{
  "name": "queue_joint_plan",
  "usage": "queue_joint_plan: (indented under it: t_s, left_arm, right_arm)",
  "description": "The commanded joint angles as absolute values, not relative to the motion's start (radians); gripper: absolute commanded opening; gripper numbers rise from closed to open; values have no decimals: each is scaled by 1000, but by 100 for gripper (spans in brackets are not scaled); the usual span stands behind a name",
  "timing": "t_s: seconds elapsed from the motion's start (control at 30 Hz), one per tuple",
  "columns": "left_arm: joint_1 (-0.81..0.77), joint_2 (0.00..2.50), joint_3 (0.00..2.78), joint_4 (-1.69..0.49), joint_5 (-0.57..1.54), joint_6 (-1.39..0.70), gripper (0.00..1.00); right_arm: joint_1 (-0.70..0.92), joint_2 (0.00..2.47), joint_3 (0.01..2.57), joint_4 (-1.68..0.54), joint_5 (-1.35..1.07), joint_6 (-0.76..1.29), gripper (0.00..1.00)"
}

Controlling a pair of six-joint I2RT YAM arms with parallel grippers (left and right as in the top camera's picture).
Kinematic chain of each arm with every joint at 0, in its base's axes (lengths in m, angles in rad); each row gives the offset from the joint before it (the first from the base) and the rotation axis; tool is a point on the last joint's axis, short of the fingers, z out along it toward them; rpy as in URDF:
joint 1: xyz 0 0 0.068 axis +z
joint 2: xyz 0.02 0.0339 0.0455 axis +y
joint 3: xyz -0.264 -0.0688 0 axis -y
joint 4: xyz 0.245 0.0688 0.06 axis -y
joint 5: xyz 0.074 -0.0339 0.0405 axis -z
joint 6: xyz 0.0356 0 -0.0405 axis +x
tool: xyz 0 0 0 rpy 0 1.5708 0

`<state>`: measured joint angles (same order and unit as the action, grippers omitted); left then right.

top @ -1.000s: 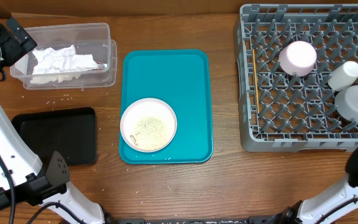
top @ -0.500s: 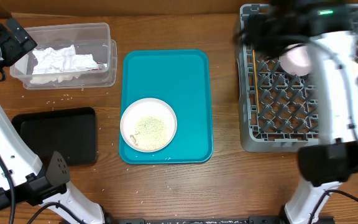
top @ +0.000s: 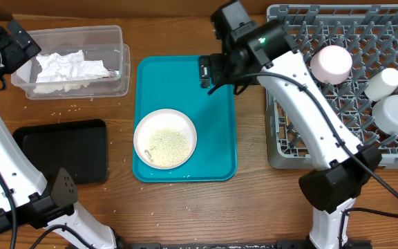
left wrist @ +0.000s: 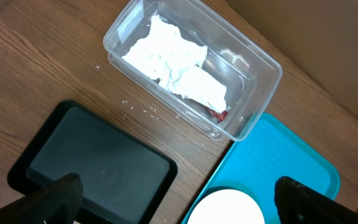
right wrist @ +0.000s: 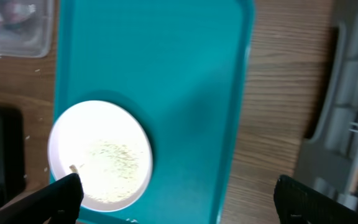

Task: Sort waste into correct bins and load items into the dishwasher
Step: 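Open the right gripper and withdraw it to the rack's right edge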

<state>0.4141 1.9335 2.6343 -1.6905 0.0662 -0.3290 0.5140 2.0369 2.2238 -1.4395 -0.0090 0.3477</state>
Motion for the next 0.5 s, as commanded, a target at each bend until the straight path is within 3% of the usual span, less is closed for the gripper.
queue_joint_plan:
  t_s: [0.0,0.47]
  left_arm:
    - [416,1930,2631,-1690,59,-310,100]
    - [417,1930,2631,-1690,59,-310,100]
  right_arm:
    - [439,1934,2241,-1451,26,367,100]
    - [-70,1805,2239,-1491,25,367,100]
